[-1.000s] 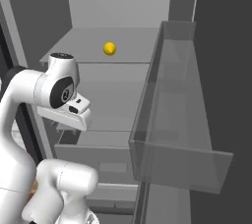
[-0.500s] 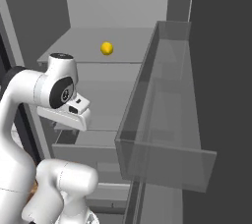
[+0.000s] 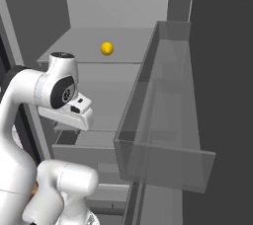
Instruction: Retrieve a lemon from the fridge and place it on the cutting board with the fish.
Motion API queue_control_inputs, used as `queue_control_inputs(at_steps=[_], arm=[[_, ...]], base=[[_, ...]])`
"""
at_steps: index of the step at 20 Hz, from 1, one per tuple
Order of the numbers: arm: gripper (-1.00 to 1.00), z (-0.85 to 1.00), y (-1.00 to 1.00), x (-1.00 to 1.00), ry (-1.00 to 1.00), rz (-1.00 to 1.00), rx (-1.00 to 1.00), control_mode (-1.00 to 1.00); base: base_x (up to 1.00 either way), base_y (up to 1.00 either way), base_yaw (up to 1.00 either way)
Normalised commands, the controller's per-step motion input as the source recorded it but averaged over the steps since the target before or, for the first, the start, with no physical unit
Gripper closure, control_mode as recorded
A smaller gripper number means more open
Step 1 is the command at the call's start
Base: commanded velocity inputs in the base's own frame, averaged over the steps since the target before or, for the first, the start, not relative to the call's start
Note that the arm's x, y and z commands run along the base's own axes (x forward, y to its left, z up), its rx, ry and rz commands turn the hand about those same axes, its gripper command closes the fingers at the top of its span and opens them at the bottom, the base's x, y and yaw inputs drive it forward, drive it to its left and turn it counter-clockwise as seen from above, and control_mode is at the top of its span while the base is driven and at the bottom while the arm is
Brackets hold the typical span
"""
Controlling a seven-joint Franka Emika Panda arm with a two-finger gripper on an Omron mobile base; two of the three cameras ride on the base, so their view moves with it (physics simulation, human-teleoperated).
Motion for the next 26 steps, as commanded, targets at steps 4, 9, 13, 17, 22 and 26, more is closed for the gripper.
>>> queue_control_inputs(at_steps=[4, 9, 13, 17, 22, 26], arm=[[-1.00, 0.60, -0.21, -0.18, -0.29, 0.02, -0.03, -1.00], [-1.00, 0.62, 0.00, -0.08, -0.42, 0.01, -0.13, -1.00], [-1.00, 0.23, -0.60, 0.34, -0.48, 0.20, -0.07, -1.00], [-1.00, 0.44, -0.11, 0.07, -0.42, 0.05, -0.07, -1.00], [-1.00, 0.66, 0.03, 0.00, -0.13, -0.01, -0.10, -1.00], [-1.00, 0.52, 0.03, 0.19, 0.00, -0.01, -0.01, -1.00]], base=[[0.00, 0.00, 0.00], [0.00, 0.00, 0.00], [0.00, 0.00, 0.00], [0.00, 0.00, 0.00], [0.00, 0.00, 0.00], [0.00, 0.00, 0.00]])
